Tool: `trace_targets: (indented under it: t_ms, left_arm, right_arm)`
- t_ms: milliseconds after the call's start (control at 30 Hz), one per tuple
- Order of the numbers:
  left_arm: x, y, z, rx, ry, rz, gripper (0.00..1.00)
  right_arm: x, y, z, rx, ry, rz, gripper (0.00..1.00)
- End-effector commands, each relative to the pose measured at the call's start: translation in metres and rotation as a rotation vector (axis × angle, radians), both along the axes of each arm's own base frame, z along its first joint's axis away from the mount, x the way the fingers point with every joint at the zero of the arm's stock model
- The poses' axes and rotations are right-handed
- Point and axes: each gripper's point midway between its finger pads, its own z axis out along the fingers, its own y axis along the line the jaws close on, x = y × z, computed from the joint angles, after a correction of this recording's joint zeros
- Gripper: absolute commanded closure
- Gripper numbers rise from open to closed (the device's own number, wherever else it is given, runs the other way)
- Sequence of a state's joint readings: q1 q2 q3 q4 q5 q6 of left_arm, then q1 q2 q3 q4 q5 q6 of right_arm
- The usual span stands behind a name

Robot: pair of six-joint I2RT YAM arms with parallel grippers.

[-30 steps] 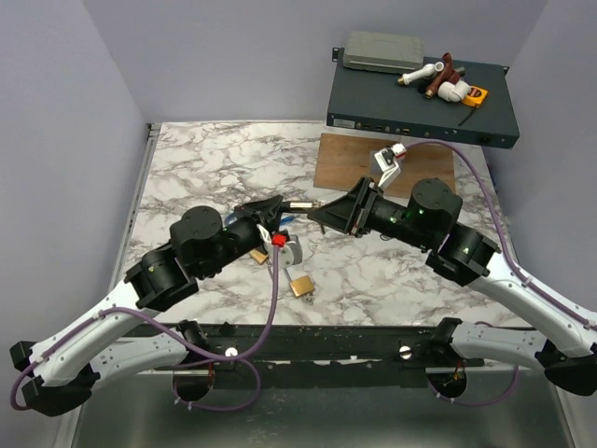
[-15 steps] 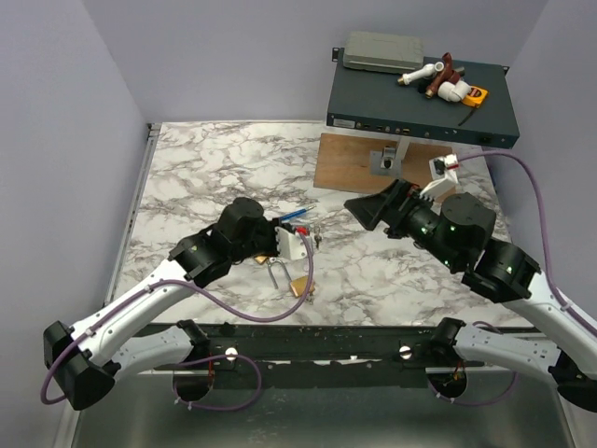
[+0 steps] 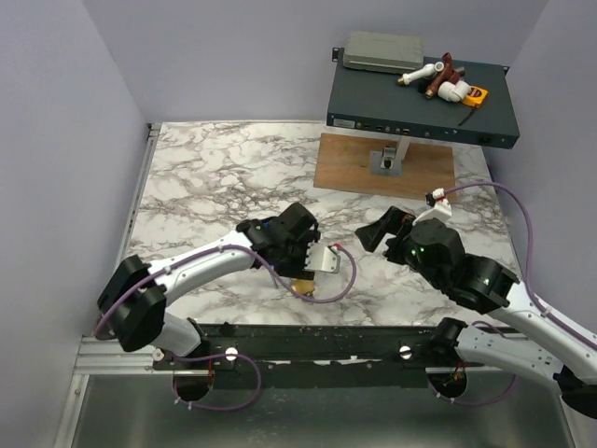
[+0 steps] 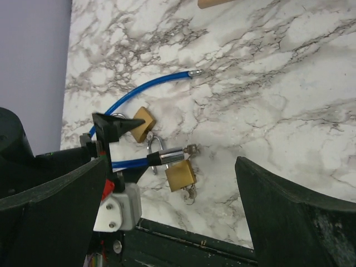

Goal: Unlock with the key
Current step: Place the lock at the center of the board.

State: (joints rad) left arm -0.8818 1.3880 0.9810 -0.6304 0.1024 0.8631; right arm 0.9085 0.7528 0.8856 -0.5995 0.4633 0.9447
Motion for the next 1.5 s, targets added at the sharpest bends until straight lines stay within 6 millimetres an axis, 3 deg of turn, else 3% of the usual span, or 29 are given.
trace_targets:
  t_ms: [0, 33, 167, 333, 500, 700, 800, 867, 933, 1000, 1133, 1200, 1267, 1400, 1467]
  left_arm:
    - [0.007, -0.018, 0.004, -0.01, 0.083, 0.123, 0.11]
    - [0.006, -0.02, 0.002, -0.015, 0.103, 0.13, 0.02]
    - [0.0, -0.025, 0.003, -0.059, 0.177, 0.188, 0.02]
    - [-0.011, -0.017, 0.027, -0.147, 0.381, 0.323, 0.01]
    - [-0.048, -0.005, 0.046, -0.14, 0.634, 0.266, 0.01]
    - [-0.075, 0.001, 0.067, -0.186, 0.778, 0.192, 0.01]
    - [-0.048, 0.004, 0.077, -0.3, 0.7, 0.291, 0.01]
    - [-0.013, 0.018, 0.095, -0.45, 0.631, 0.411, 0.02]
    - [0.028, 0.046, 0.115, -0.604, 0.528, 0.555, 0.02]
    - [0.066, 0.09, 0.128, -0.73, 0.393, 0.716, 0.01]
    - [0.117, 0.189, 0.132, -0.908, 0.095, 1.036, 0.01]
    - [0.127, 0.227, 0.128, -0.984, -0.027, 1.143, 0.01]
    - [0.131, 0.251, 0.116, -1.045, -0.097, 1.226, 0.01]
    - [0.132, 0.254, 0.086, -1.126, -0.12, 1.259, 0.01]
    - [0.134, 0.251, 0.078, -1.186, -0.131, 1.242, 0.01]
  right_arm:
    - [0.009, -0.004, -0.013, -0.053, 0.013, -0.056, 0.0]
    - [0.011, -0.004, -0.015, -0.073, 0.01, -0.058, 0.0]
    - [0.023, -0.002, -0.024, -0.164, -0.002, -0.066, 0.0]
    - [0.044, -0.003, -0.039, -0.258, -0.016, -0.085, 0.0]
    - [0.074, -0.011, -0.06, -0.307, -0.001, -0.118, 0.0]
    - [0.105, -0.027, -0.061, -0.321, -0.023, -0.156, 0.0]
    - [0.116, -0.036, -0.057, -0.317, -0.057, -0.186, 0.0]
    - [0.124, -0.045, -0.054, -0.319, -0.099, -0.212, 0.0]
    - [0.132, -0.058, -0.055, -0.339, -0.126, -0.245, 0.0]
    - [0.142, -0.078, -0.06, -0.361, -0.139, -0.313, 0.0]
    - [0.152, -0.122, -0.073, -0.456, -0.221, -0.454, 0.0]
    - [0.155, -0.141, -0.079, -0.501, -0.248, -0.53, 0.0]
    - [0.157, -0.158, -0.09, -0.519, -0.239, -0.594, 0.0]
    - [0.161, -0.186, -0.12, -0.498, -0.205, -0.677, 0.0]
    - [0.168, -0.195, -0.12, -0.471, -0.227, -0.685, 0.0]
